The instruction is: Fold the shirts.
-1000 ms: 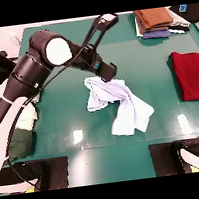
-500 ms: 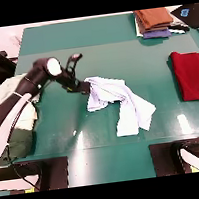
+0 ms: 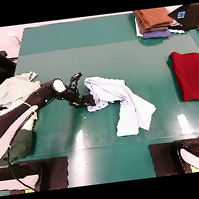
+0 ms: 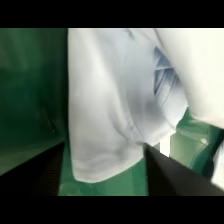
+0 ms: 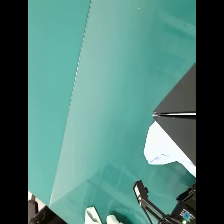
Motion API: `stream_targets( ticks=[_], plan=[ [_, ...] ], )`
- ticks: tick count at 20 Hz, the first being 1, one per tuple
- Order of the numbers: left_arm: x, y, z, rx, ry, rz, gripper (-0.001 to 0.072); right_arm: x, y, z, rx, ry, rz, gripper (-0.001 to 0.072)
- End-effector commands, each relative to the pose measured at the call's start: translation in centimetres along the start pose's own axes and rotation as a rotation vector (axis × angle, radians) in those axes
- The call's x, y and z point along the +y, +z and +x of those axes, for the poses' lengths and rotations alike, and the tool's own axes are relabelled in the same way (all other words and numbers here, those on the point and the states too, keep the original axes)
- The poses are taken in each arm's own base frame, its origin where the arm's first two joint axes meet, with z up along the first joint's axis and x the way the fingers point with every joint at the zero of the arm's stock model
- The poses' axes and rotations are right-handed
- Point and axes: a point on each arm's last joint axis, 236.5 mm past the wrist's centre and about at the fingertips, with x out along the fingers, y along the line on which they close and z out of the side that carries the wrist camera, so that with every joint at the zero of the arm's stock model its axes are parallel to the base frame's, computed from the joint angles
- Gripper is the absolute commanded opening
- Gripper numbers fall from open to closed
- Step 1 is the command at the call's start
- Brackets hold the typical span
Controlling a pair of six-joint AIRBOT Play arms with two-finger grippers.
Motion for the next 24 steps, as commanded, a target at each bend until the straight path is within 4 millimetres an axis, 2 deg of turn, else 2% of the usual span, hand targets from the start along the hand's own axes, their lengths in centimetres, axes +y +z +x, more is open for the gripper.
stream_targets(
  ticks=[1, 2, 5, 8, 10, 11, 12, 13, 15, 16, 18, 20, 24],
  plan=[
    [-0.8, 0.2, 0.4, -0.025, -0.03, -0.007, 0.0087, 0.0, -0.7, 0.0, 0.029, -0.001, -0.001, 0.0017],
    [-0.7, 0.9, -0.1, -0.038, -0.03, -0.004, 0.0032, -0.3, -1.4, -0.1, 0.059, -0.01, -0.002, 0.0017],
    [0.1, 4.6, -4.0, -0.126, -0.03, -0.006, 0.0024, -2.6, -5.6, -0.6, 0.224, -0.055, 0.047, 0.0017],
    [2.1, 7.7, -8.4, -0.217, 0.011, 0.0, 0.0024, -7.2, -12.3, -0.5, 0.383, -0.135, 0.182, 0.0017],
    [3.6, 8.4, -10.0, -0.242, 0.032, -0.019, 0.0024, -10.4, -18.5, -0.1, 0.48, -0.19, 0.314, 0.0018],
    [4.3, 8.4, -10.3, -0.239, 0.044, -0.027, 0.0024, -11.8, -22.2, 0.2, 0.539, -0.211, 0.391, 0.0063],
    [4.8, 8.2, -10.4, -0.231, 0.055, -0.029, 0.0024, -12.8, -25.7, 0.4, 0.597, -0.224, 0.467, 0.0318],
    [5.1, 8.1, -10.4, -0.223, 0.069, -0.022, 0.0024, -13.2, -29.4, 0.8, 0.657, -0.225, 0.55, 0.0477],
    [5.2, 8.1, -10.4, -0.224, 0.074, -0.019, 0.0025, -12.7, -35.4, 2.1, 0.762, -0.173, 0.665, 0.0477],
    [5.2, 8.1, -10.4, -0.225, 0.074, -0.019, 0.0024, -12.0, -37.3, 2.9, 0.794, -0.133, 0.71, 0.0477],
    [5.3, 8.0, -10.4, -0.223, 0.076, -0.018, 0.0024, -10.5, -39.8, 5.1, 0.819, -0.057, 0.78, 0.0477],
    [5.3, 8.1, -10.4, -0.223, 0.078, -0.018, 0.0024, -10.0, -41.0, 7.5, 0.819, -0.04, 0.802, 0.0477],
    [5.6, 7.9, -10.4, -0.216, 0.09, -0.011, 0.0024, -10.1, -41.2, 11.3, 0.837, -0.045, 0.721, 0.0476]
  ],
)
